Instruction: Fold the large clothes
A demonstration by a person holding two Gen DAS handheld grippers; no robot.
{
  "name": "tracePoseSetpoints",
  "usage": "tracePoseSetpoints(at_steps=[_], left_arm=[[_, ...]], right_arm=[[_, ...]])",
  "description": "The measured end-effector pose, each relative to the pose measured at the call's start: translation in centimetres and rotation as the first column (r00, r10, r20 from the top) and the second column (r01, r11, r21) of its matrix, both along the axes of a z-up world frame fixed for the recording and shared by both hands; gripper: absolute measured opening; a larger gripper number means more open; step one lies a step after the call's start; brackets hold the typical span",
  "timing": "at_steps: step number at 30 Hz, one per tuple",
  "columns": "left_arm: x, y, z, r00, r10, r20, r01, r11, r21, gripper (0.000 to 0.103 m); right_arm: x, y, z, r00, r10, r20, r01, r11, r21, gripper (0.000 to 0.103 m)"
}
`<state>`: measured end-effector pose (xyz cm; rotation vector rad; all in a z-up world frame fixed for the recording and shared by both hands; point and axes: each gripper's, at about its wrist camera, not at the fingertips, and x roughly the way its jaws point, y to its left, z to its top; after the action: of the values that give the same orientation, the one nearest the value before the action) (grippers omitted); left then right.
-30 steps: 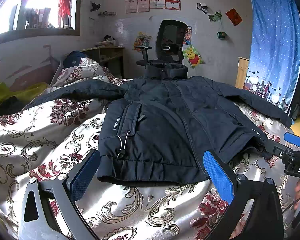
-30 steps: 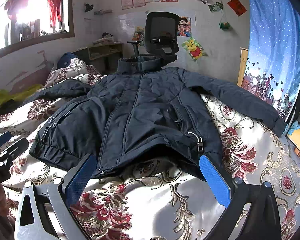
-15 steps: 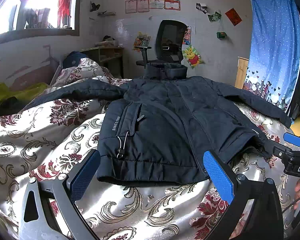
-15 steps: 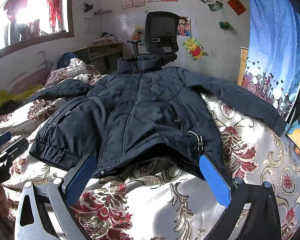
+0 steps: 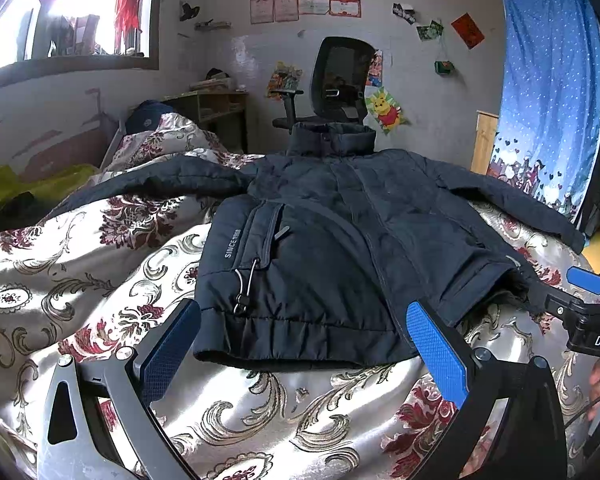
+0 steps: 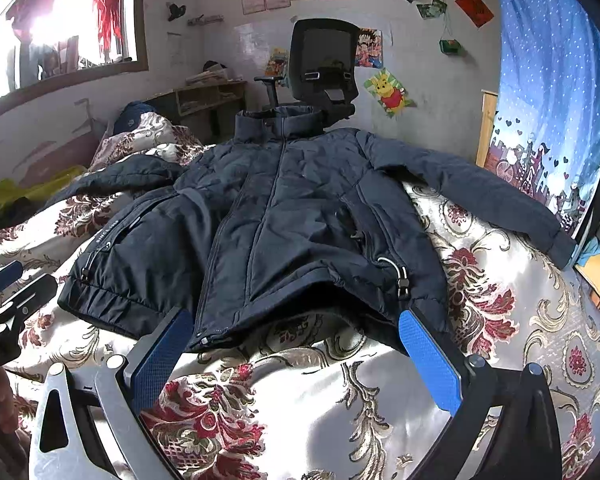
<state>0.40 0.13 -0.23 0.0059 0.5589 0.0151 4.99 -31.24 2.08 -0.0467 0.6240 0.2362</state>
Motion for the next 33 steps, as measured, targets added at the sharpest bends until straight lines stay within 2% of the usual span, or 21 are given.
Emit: tracePoseSetpoints(at_steps=[7, 14, 21, 28, 33], left_arm=[[1.1, 0.6, -0.9, 0.997, 0.044, -0.058, -0.044, 0.999, -0.007, 0.101], [2.0, 2.1, 0.3, 0.993, 0.092, -0.071, -0.093, 0.995, -0.017, 0.101], [4.0, 2.5, 2.3, 0.996, 0.065, -0.058, -0.064, 0.998, 0.007, 0.101], [5.5, 2.4, 5.5, 0.999, 0.035, -0.017, -0.034, 0.999, 0.031, 0.101], [6.7, 2.5, 8.0, 1.000, 0.005, 0.018, -0.006, 0.999, 0.050, 0.101]], right_arm=[[0.7, 0.0, -0.7, 0.999, -0.035, -0.025, 0.035, 0.999, -0.006, 0.103], [1.6, -0.1, 0.3, 0.994, -0.109, -0.011, 0.107, 0.990, -0.088, 0.103], [2.3, -0.2, 2.5, 0.994, -0.102, 0.035, 0.106, 0.983, -0.149, 0.103], [3.5, -0.6, 7.2, 0.996, -0.030, 0.082, 0.046, 0.978, -0.206, 0.103], [5.0, -0.2, 12.1, 0.996, 0.057, 0.063, -0.036, 0.957, -0.288, 0.103]])
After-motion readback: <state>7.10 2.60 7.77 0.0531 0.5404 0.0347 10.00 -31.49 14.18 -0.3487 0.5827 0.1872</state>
